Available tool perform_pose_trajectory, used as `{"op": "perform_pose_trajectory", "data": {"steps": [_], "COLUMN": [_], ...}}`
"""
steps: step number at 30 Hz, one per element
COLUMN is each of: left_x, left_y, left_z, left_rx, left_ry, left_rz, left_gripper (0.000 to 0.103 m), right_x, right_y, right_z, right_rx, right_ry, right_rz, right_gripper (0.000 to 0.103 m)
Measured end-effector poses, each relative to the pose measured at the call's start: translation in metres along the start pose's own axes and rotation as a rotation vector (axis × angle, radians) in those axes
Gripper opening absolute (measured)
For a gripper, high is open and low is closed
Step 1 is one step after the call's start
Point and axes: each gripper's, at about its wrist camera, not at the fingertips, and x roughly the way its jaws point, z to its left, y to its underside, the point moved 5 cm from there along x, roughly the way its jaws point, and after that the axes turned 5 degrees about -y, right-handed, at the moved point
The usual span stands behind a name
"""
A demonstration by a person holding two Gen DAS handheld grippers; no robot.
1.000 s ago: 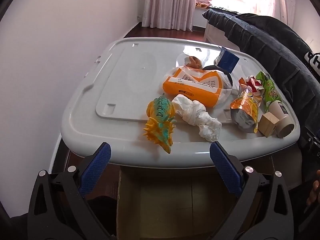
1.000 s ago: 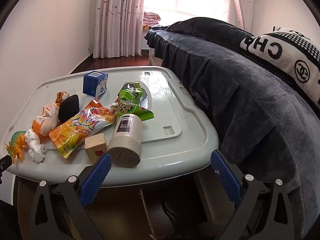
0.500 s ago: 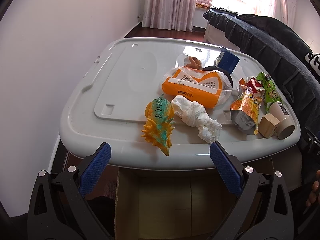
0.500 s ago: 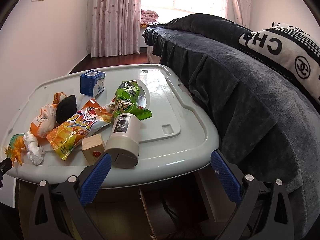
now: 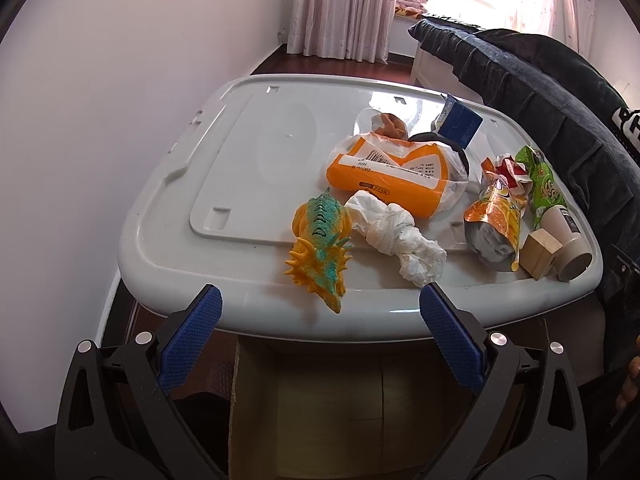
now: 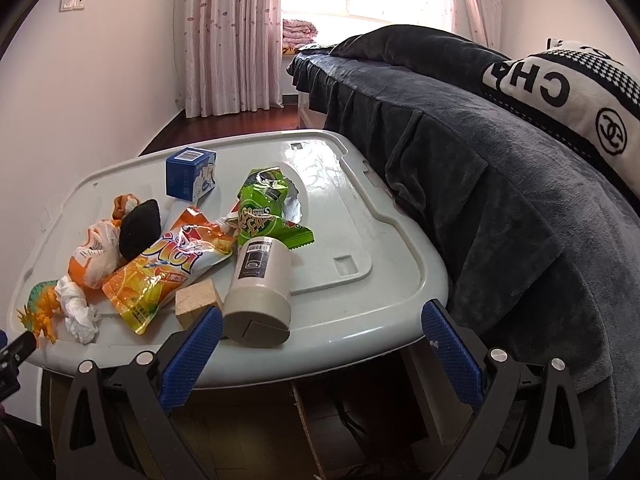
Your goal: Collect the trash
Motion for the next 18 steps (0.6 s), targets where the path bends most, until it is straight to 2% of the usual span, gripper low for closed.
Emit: {"op": "perform_pose_trajectory", "data": {"steps": [18], "left_x": [0.003], "left_y": [-0.001], "left_z": [0.001], "left_rx": [-0.010], "left_ry": [-0.008], "left_rz": [-0.002], "left_gripper": [0.097], "right_x": [0.022], "right_y": [-0.021], "right_z": [0.006], "right_rx": [0.065], "right_ry": [-0.022], "right_rz": [0.048], "right_gripper": [0.098]}}
